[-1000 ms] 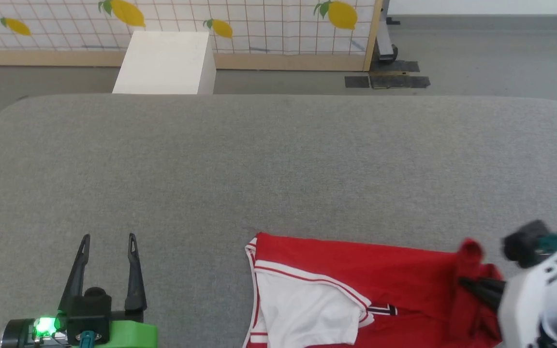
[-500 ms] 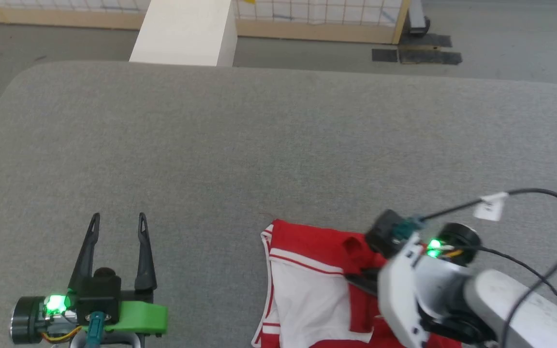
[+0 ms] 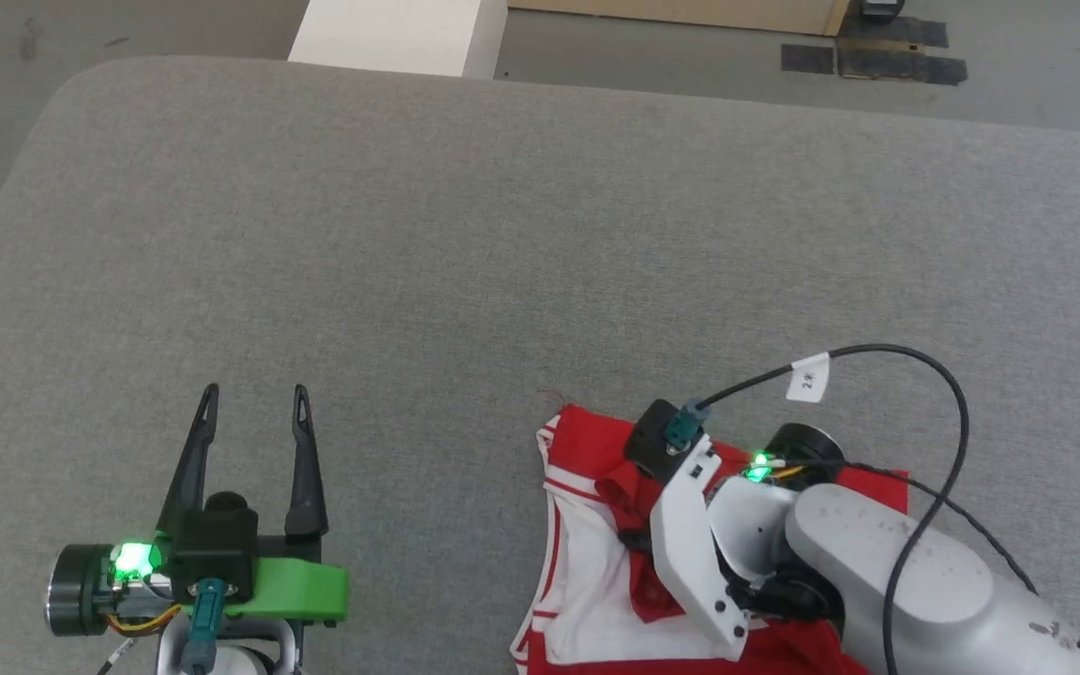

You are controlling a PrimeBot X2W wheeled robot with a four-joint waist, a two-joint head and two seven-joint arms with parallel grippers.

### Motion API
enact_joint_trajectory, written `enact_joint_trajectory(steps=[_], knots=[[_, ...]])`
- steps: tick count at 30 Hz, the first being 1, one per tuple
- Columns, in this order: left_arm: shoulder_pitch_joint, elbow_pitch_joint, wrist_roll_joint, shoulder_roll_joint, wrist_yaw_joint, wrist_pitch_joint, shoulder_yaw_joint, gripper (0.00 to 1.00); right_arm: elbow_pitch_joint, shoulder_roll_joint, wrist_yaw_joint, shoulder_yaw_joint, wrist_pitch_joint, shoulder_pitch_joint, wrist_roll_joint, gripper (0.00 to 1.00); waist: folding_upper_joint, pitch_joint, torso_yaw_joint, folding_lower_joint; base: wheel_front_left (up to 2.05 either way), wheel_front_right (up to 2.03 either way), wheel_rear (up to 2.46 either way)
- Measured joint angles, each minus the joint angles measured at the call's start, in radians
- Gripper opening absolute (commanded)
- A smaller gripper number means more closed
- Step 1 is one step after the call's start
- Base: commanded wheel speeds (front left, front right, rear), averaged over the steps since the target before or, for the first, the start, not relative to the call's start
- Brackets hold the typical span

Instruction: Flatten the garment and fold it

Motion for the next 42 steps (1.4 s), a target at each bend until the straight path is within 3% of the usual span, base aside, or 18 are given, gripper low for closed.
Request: enact_joint_trajectory(steps=[1,2,3,8,10,16,23,29,34,42], knots=[[0.000,0.007,0.000,-0.001,0.005,0.000,0.000,1.00,0.030,0.004,0.001,0.034,-0.038,-0.026,0.018,0.05,0.0000,0.000,0.005,0.0000,0.00,0.00,0.00],[0.001,0.008,0.000,-0.001,0.008,0.000,0.001,1.00,0.032,0.003,0.001,0.042,-0.053,-0.029,0.018,0.41,0.0000,-0.002,0.004,0.0000,0.00,0.00,0.00],[0.002,0.011,0.000,-0.001,0.009,0.000,0.003,1.00,0.031,-0.001,0.001,0.053,-0.077,-0.031,0.018,1.00,0.0000,-0.006,0.003,0.0000,0.00,0.00,0.00],[0.021,0.024,-0.001,0.000,0.012,0.000,0.014,1.00,-0.023,-0.036,0.000,0.049,-0.214,-0.032,0.015,1.00,0.0000,-0.039,-0.014,0.0000,0.00,0.00,0.00],[0.048,0.023,-0.002,0.002,0.016,0.000,0.023,1.00,-0.100,-0.094,0.000,-0.035,-0.320,-0.032,-0.020,1.00,0.0000,-0.073,-0.040,0.0000,0.00,0.00,0.00],[0.077,0.023,-0.004,0.002,0.018,0.000,0.028,1.00,-0.149,-0.133,0.000,-0.314,-0.482,0.031,-0.151,1.00,0.0000,-0.120,-0.088,0.0000,0.00,0.00,0.00],[0.095,0.006,-0.005,-0.001,0.021,0.000,0.038,1.00,-0.160,-0.046,0.000,-0.675,-0.650,0.231,-0.315,1.00,0.0000,-0.159,-0.140,0.0000,0.00,0.00,0.00],[0.115,-0.009,-0.008,-0.007,0.021,0.000,0.049,1.00,-0.197,0.064,0.000,-0.896,-0.747,0.388,-0.434,1.00,0.0000,-0.184,-0.162,0.0000,0.00,0.00,0.00],[0.126,-0.018,-0.013,-0.015,0.021,0.000,0.058,1.00,-0.245,0.149,0.000,-1.009,-0.790,0.493,-0.492,1.00,0.0000,-0.195,-0.163,0.0000,0.00,0.00,0.00],[0.134,-0.020,-0.014,-0.029,0.007,0.000,0.060,1.00,-0.380,0.257,0.000,-1.097,-0.829,0.625,-0.593,1.00,0.0000,-0.213,-0.156,0.0000,0.00,0.00,0.00]])
